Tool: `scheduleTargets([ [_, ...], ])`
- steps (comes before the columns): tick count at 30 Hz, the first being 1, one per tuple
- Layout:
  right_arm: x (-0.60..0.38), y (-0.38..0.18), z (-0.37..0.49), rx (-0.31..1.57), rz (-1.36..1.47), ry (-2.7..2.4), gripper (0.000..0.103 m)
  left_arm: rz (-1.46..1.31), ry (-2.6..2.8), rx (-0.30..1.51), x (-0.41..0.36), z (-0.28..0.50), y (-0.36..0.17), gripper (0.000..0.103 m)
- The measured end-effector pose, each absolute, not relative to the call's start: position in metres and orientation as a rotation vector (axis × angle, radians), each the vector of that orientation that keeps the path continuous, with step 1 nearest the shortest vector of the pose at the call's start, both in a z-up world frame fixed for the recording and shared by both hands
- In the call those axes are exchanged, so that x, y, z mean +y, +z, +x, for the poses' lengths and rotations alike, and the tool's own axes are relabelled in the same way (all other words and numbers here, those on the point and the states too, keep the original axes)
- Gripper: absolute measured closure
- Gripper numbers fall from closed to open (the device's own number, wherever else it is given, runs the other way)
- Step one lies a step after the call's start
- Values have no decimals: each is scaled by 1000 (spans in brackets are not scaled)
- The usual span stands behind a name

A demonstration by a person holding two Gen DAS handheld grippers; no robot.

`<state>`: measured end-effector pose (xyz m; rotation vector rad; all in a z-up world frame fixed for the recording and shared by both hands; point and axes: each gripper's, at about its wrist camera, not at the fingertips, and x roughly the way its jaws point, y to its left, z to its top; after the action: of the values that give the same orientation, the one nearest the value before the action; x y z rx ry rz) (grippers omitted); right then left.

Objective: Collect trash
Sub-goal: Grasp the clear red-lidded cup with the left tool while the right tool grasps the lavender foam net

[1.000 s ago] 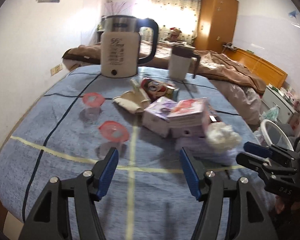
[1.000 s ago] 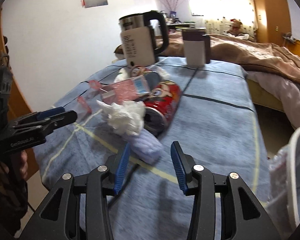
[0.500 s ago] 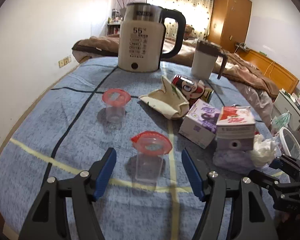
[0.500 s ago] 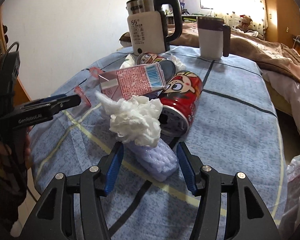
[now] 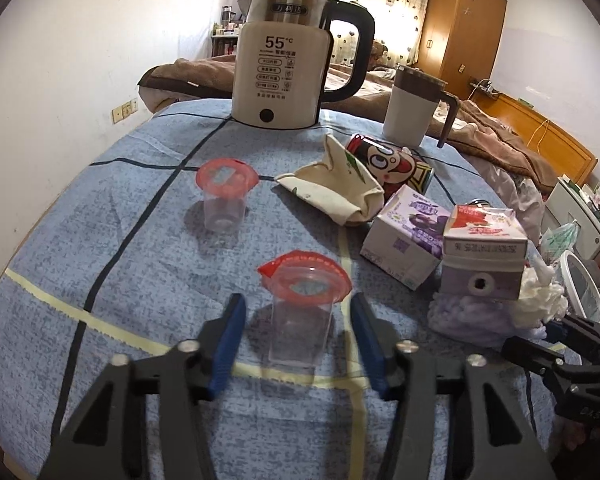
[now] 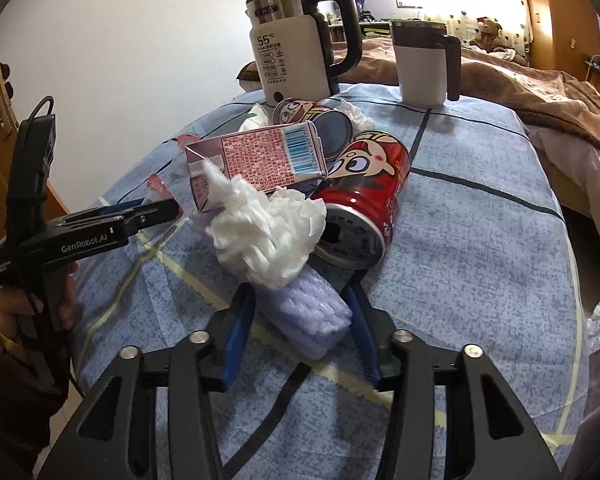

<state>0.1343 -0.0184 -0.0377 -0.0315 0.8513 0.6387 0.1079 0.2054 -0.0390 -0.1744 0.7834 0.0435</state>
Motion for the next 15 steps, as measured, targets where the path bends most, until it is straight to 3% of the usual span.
scheduleTargets([
  [4, -20, -37, 132, 845, -26, 647, 68, -175, 43, 785, 205, 107, -39, 72],
  [9, -23, -36, 127, 829, -23, 657, 81, -189, 45, 773, 206, 103, -37, 72],
  [15, -31, -35, 124, 825, 8, 663, 86, -192, 26, 759, 200, 97, -32, 72],
])
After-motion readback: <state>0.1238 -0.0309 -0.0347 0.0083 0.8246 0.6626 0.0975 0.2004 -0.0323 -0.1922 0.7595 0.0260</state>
